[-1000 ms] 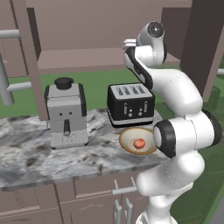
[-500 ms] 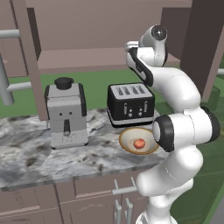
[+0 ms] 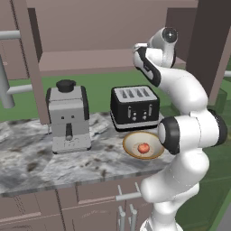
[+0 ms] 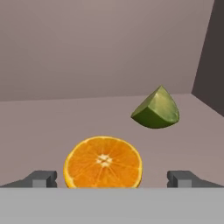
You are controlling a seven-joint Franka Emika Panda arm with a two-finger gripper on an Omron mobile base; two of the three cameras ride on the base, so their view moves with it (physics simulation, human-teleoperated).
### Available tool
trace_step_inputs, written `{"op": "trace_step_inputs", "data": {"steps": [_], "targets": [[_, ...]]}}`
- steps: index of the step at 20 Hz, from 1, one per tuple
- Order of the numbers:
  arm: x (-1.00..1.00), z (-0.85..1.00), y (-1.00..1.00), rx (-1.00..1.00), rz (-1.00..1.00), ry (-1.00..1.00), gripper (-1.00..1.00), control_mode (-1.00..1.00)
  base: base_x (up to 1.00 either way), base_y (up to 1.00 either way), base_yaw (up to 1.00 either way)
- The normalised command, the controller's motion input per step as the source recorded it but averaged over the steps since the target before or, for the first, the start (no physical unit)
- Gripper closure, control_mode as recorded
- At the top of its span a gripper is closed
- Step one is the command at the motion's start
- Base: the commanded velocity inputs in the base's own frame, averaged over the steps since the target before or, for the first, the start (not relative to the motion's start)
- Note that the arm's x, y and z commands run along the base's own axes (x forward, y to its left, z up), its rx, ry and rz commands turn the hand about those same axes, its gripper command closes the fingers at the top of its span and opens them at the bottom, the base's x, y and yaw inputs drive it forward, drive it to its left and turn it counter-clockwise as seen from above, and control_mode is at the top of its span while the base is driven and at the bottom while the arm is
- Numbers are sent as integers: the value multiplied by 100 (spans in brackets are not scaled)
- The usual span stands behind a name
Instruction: Open the cabinet. Pick the peach and orange from the cabinet and place them into the bowl. Then close the cabinet.
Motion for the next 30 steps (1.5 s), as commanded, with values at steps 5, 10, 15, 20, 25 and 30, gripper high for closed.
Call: {"op": "trace_step_inputs", "data": {"steps": [5,10,15,20,25,30], "targets": [[14,-2,0,0,0,1,-100,-100,0,0,0],[19,-1,0,0,0,0,-100,-100,0,0,0],[19,0,0,0,0,0,-100,-100,0,0,0],[10,-4,0,0,0,3,-100,-100,0,0,0],[0,-1,2,0,0,3,-100,-100,0,0,0],[-2,0,0,0,0,0,-100,-100,0,0,0]]}}
